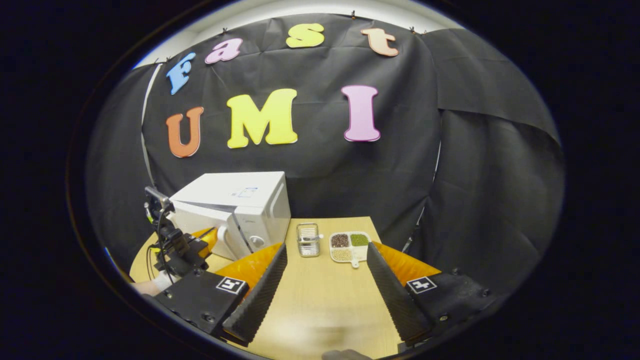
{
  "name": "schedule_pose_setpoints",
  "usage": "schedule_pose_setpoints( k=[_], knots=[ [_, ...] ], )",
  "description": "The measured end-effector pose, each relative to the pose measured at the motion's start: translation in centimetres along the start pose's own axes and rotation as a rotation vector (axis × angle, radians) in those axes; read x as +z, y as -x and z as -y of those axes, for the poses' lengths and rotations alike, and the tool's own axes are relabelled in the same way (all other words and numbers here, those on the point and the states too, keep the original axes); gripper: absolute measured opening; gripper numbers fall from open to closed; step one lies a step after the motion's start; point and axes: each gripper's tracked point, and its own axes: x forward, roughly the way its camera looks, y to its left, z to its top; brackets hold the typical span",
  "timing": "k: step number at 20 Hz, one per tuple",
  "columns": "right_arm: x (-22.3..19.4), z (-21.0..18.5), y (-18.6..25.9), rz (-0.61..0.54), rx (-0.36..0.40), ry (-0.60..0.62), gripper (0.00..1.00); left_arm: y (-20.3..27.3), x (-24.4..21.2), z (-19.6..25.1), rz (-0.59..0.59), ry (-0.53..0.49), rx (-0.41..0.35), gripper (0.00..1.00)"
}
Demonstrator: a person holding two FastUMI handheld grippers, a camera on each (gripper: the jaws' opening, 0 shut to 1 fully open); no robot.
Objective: Open the microwave oven with the left hand, put the food in, and close the microwave oven.
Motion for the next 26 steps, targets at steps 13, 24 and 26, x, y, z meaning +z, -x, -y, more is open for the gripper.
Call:
schedule_pose_setpoints(
  k=[13, 24, 26],
  knots=[
    [-0.6, 1.6, -1.4, -0.038, -0.022, -0.025, 1.0, -2.7, -0.1, 0.5, -0.029, 0.015, 0.02, 0.0],
    [-0.7, -3.0, -0.2, -0.014, 0.047, 0.034, 1.0, 2.4, -1.4, -2.8, -0.093, 0.036, 0.093, 0.09],
    [-1.1, -4.0, 0.4, -0.006, 0.049, 0.06, 1.0, 4.7, -2.4, -3.8, -0.135, 0.039, 0.105, 0.68]
  ],
)
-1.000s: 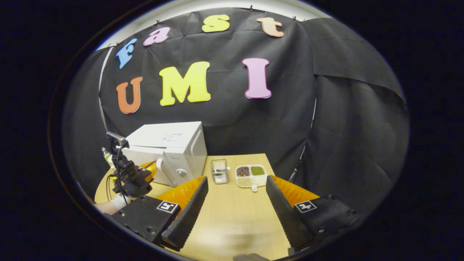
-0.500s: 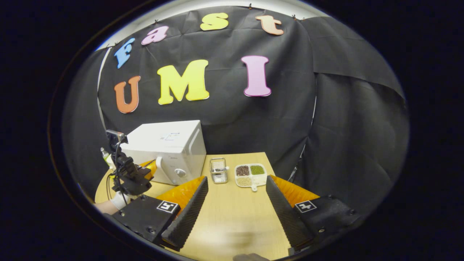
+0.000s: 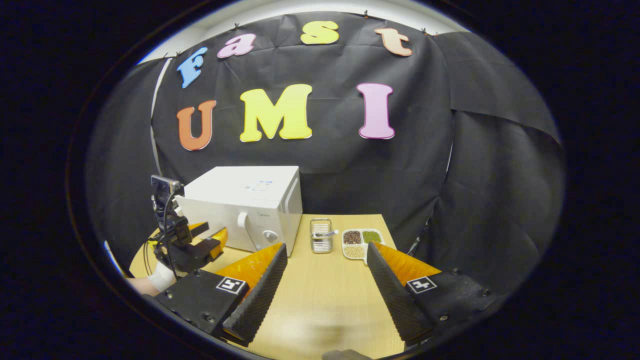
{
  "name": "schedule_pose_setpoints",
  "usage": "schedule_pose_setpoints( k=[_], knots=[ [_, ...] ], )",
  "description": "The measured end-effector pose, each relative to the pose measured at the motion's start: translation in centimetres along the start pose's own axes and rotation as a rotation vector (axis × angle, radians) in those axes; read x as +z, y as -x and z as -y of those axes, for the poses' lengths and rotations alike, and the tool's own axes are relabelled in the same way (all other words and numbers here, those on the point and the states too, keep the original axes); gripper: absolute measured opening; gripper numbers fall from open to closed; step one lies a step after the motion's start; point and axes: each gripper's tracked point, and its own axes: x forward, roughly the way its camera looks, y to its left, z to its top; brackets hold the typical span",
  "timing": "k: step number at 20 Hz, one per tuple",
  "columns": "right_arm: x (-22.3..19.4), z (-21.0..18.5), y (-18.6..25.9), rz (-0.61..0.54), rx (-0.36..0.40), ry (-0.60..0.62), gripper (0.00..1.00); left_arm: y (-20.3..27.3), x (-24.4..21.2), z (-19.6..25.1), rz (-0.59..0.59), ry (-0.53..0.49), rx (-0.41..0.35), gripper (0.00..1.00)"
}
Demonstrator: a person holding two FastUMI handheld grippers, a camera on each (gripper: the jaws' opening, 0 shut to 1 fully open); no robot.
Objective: Open the microwave oven with the left hand, put the food in, and close the microwave oven.
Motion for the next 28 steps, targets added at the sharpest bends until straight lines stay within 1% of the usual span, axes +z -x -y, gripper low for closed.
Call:
schedule_pose_setpoints(
  k=[1, 3, 5, 8, 9, 11, 12, 13, 14, 15, 16, 17, 18, 19, 21, 22, 23, 24, 26, 28],
  knots=[
    [-0.2, -0.9, 0.4, 0.005, 0.007, 0.004, 1.0, 1.1, -0.3, -0.7, -0.003, 0.003, 0.01, 0.97],
    [-0.6, -2.4, 1.4, 0.015, 0.017, 0.014, 1.0, 3.5, -0.6, -2.0, -0.009, 0.026, 0.019, 0.97],
    [-1.0, -3.7, 2.4, 0.027, 0.021, 0.024, 1.0, 6.6, 0.3, -3.7, 0.006, 0.033, 0.037, 0.97],
    [-1.2, -5.8, 4.0, 0.052, 0.031, 0.02, 1.0, 12.3, 2.3, -6.5, 0.062, 0.058, 0.051, 0.97],
    [-1.2, -6.5, 4.6, 0.062, 0.033, 0.021, 0.94, 14.1, 2.6, -7.5, 0.067, 0.067, 0.058, 0.97],
    [-0.7, -7.6, 5.6, 0.095, 0.037, 0.009, 0.94, 17.7, 3.6, -9.1, 0.075, 0.086, 0.065, 0.97],
    [-0.4, -8.1, 6.1, 0.115, 0.042, -0.004, 1.0, 19.3, 4.1, -9.8, 0.082, 0.095, 0.066, 0.97],
    [-0.1, -8.7, 6.7, 0.135, 0.048, -0.017, 1.0, 20.8, 4.9, -10.1, 0.095, 0.102, 0.058, 0.87],
    [0.3, -9.1, 7.1, 0.155, 0.053, -0.026, 1.0, 22.0, 5.8, -10.6, 0.106, 0.102, 0.058, 0.95],
    [0.8, -9.5, 7.6, 0.172, 0.057, -0.026, 1.0, 23.3, 6.7, -11.0, 0.119, 0.097, 0.061, 0.94],
    [1.2, -9.5, 8.1, 0.189, 0.057, -0.022, 0.94, 24.4, 7.8, -11.6, 0.133, 0.099, 0.071, 0.94],
    [2.0, -9.6, 8.5, 0.213, 0.054, -0.018, 0.94, 25.3, 9.2, -12.0, 0.157, 0.109, 0.079, 0.94],
    [2.7, -9.5, 9.0, 0.239, 0.047, -0.015, 1.0, 26.1, 10.4, -12.4, 0.179, 0.12, 0.091, 0.94],
    [3.5, -9.5, 9.4, 0.265, 0.041, -0.012, 0.94, 26.8, 11.4, -12.6, 0.192, 0.135, 0.095, 0.94],
    [4.6, -9.6, 10.0, 0.3, 0.037, -0.017, 0.94, 28.1, 13.4, -12.6, 0.226, 0.164, 0.076, 0.94],
    [5.1, -9.6, 10.2, 0.313, 0.039, -0.024, 1.0, 28.6, 14.4, -12.6, 0.242, 0.164, 0.069, 0.94],
    [5.5, -9.8, 10.5, 0.323, 0.042, -0.029, 0.94, 29.0, 15.1, -12.6, 0.258, 0.15, 0.068, 0.94],
    [5.8, -9.8, 10.6, 0.331, 0.041, -0.032, 1.0, 29.2, 15.4, -12.7, 0.263, 0.134, 0.07, 0.93],
    [6.5, -9.8, 10.8, 0.346, 0.036, -0.032, 1.0, 29.3, 15.9, -12.8, 0.262, 0.107, 0.08, 0.94],
    [6.8, -9.9, 11.1, 0.352, 0.036, -0.029, 1.0, 29.1, 16.2, -12.4, 0.264, 0.102, 0.072, 0.94]
  ],
)
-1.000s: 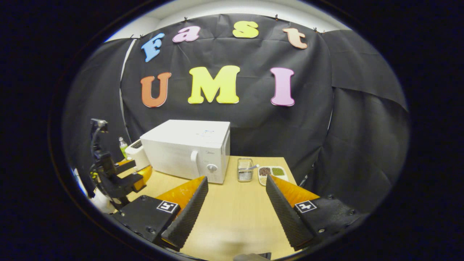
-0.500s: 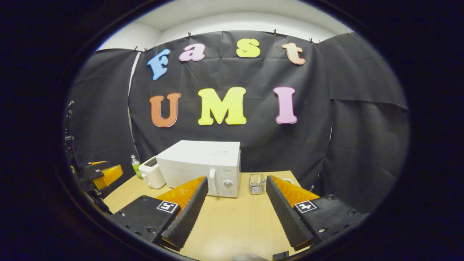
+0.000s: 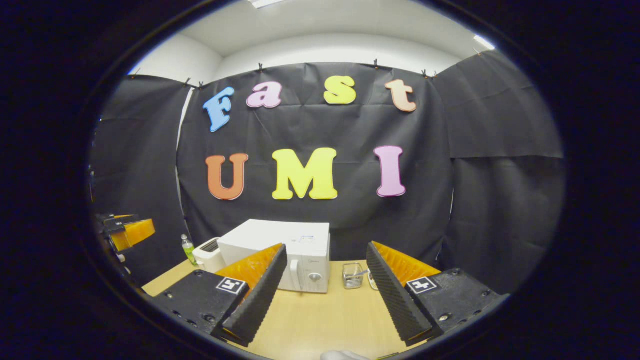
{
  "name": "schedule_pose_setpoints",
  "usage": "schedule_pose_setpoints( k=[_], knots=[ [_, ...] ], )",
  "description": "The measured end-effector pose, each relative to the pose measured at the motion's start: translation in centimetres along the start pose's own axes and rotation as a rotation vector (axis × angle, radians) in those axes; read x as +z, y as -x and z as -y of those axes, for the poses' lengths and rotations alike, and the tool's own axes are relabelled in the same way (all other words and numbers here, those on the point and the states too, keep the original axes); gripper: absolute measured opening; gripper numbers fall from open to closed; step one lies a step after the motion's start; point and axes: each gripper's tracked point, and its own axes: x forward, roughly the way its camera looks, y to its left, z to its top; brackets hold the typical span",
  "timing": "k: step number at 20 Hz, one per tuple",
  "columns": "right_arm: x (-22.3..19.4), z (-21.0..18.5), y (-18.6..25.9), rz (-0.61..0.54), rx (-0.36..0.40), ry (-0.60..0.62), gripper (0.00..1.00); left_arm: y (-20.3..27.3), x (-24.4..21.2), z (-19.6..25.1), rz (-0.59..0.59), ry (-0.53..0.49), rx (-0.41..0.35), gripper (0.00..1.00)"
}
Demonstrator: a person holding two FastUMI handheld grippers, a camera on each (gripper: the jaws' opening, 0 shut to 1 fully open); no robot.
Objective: Open the microwave oven with the left hand, put the food in, and close the microwave oven.
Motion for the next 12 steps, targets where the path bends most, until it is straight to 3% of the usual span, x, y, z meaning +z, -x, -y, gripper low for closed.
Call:
schedule_pose_setpoints(
  k=[4, 5, 7, 8, 9, 10, 12],
  knots=[
    [0.4, 0.1, 0.1, 0.001, -0.009, 0.011, 1.0, -0.4, -0.1, 0.2, -0.011, 0.002, -0.004, 0.94],
    [0.6, 0.1, 0.1, 0.004, -0.011, 0.011, 0.94, -0.5, -0.2, 0.2, -0.015, 0.003, -0.003, 0.94],
    [1.2, 0.5, 0.3, 0.023, -0.026, 0.02, 0.93, -0.8, 0.1, -0.1, -0.01, -0.006, 0.001, 0.94],
    [1.5, 0.5, 0.3, 0.028, -0.029, 0.021, 1.0, -0.8, 0.2, 0.0, -0.007, -0.009, 0.0, 0.94],
    [1.5, 0.4, 0.2, 0.025, -0.028, 0.016, 0.93, -0.7, 0.3, 0.0, -0.003, -0.01, -0.002, 0.94],
    [1.5, 0.4, 0.2, 0.021, -0.027, 0.007, 1.0, -0.7, 0.6, 0.0, 0.002, -0.011, -0.006, 0.94],
    [2.1, 0.5, 0.0, 0.028, -0.03, -0.005, 1.0, -0.7, 1.2, -0.1, 0.014, -0.013, -0.007, 0.93]
  ],
)
